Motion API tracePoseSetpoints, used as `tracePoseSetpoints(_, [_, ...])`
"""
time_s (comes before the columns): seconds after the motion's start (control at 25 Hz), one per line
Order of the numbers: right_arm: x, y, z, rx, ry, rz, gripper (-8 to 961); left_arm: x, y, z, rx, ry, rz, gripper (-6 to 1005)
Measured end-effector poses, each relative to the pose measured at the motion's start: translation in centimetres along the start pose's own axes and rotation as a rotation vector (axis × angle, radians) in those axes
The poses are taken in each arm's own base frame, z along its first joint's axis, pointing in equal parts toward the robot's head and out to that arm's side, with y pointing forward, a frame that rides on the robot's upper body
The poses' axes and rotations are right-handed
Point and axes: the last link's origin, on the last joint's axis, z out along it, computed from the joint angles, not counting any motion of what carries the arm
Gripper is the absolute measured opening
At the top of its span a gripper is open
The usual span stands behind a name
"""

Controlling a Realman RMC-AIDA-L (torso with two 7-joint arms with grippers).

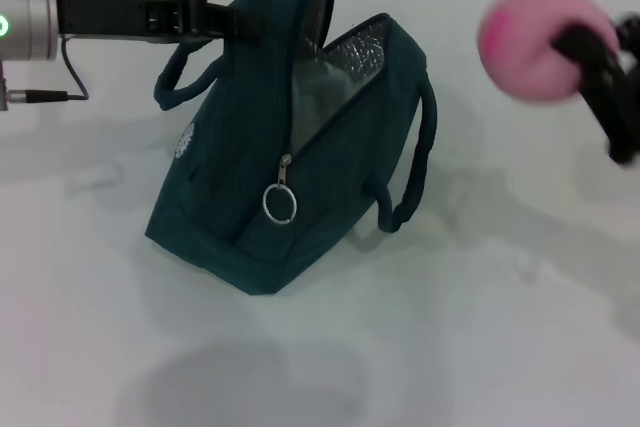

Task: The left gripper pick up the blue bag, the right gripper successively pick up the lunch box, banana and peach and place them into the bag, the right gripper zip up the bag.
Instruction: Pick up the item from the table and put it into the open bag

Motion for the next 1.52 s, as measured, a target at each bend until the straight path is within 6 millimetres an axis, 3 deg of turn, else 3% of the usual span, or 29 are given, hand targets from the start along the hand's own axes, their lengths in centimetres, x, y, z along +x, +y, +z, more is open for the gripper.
tracePoseSetpoints(0.32, [1.8, -3.1, 6.6, -0.049, 0.082, -0.085, 45, 0.1, 0.4, 0.6, -0.015, -0.002, 0.003, 47])
tracePoseSetpoints(0.64, [4.5, -4.0, 10.8, -0.106, 0.250, -0.118, 70, 0.3, 0.6, 0.8, -0.021, 0.000, 0.008, 48])
tracePoseSetpoints(0.84, [6.4, -2.7, 11.2, -0.161, 0.351, -0.093, 92, 0.4, 0.6, 0.9, -0.021, 0.001, 0.011, 47])
tracePoseSetpoints(1.16, [8.2, -1.3, 9.9, -0.141, 0.462, -0.009, 128, 0.1, 0.2, 0.4, -0.007, 0.004, 0.001, 47])
tracePoseSetpoints(1.52, [8.2, 0.2, 8.8, -0.140, 0.463, 0.064, 167, 0.1, 0.1, 0.2, -0.002, 0.004, 0.001, 47])
